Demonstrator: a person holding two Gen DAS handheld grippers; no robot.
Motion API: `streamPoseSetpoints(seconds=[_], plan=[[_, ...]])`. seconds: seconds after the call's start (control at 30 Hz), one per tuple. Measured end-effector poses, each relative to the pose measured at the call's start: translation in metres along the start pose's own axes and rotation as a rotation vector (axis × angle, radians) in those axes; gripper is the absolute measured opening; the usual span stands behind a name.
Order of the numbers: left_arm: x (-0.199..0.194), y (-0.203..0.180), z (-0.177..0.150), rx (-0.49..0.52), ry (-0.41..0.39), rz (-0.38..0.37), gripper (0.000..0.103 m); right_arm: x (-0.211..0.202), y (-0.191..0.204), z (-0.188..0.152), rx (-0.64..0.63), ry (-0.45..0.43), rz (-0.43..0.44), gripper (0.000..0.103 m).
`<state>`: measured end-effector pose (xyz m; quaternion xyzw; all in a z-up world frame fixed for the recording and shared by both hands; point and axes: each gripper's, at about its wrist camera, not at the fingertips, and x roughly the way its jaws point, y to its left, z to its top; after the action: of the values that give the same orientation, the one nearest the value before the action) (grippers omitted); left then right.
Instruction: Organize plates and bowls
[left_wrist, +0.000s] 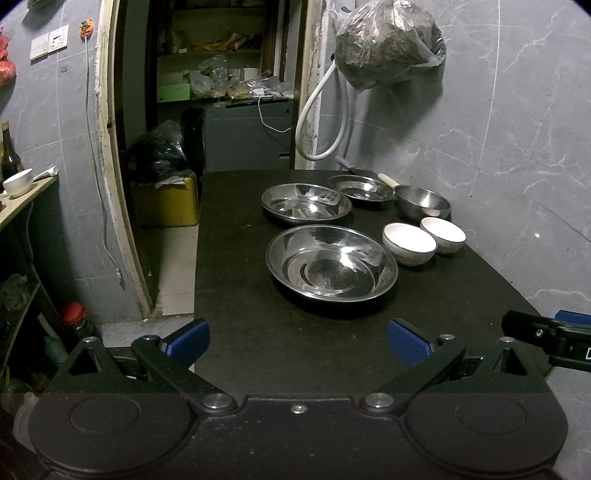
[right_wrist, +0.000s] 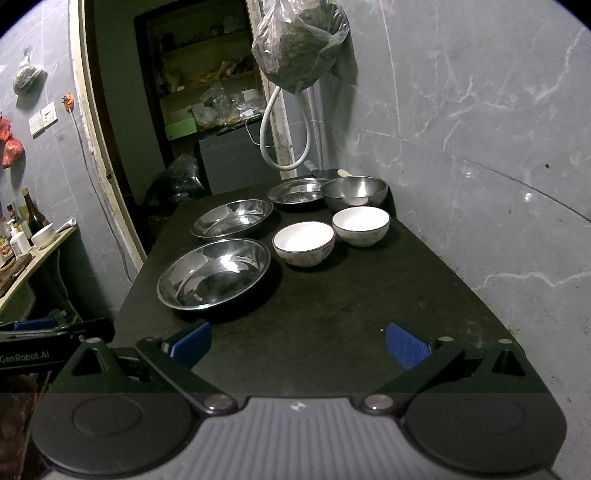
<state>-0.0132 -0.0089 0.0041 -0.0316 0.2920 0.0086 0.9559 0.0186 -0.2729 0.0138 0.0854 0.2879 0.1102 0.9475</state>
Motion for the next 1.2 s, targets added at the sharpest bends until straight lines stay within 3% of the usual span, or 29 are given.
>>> streamPoseSetpoints(seconds=[1.2], plan=[[0.009,0.006,0.003,-0.012,0.017,-0.004,0.102,0.007,0.007,0.005,-0.006,0.004,-0.027,0.103]])
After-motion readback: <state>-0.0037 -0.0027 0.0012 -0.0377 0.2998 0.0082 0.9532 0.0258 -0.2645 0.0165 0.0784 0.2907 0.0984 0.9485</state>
